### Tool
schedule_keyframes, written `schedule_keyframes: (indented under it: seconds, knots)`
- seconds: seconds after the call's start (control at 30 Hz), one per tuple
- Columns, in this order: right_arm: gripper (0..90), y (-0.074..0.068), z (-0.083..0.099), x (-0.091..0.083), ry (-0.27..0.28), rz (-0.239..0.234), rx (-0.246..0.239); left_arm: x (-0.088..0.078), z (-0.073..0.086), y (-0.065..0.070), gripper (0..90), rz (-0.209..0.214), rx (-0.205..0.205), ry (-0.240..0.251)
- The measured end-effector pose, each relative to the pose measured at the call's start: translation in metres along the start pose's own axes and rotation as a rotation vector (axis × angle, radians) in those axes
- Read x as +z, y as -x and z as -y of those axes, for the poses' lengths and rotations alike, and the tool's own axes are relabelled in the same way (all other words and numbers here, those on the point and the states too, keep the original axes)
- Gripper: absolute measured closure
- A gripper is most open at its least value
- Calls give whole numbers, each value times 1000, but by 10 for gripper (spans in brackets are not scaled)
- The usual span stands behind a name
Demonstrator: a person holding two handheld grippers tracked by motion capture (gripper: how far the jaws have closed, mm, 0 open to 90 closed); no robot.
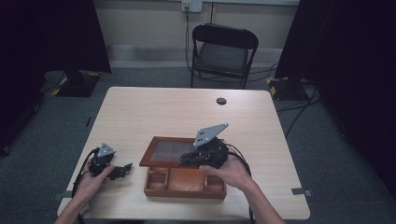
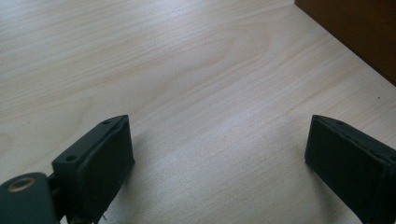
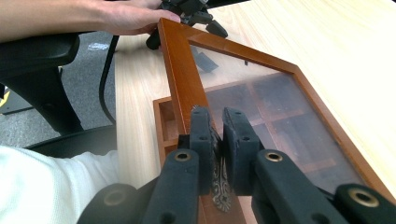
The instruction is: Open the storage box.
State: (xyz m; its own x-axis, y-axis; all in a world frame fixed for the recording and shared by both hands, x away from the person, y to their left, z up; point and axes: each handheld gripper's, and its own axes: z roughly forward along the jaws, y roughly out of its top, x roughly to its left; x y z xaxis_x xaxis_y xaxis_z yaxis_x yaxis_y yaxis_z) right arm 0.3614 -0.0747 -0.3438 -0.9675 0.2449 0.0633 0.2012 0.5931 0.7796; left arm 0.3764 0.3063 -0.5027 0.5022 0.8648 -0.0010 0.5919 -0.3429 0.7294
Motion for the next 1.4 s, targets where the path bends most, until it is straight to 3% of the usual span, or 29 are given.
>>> schedule_keyframes:
  seconds: [0.7,1.4]
  knots:
    - [834,7,-11,-6,1,14,-1,0,0,0,71,0,4,-2]
    - [835,14,-18,-9,-2,-2,8,0,0,0,71,1,3,-4]
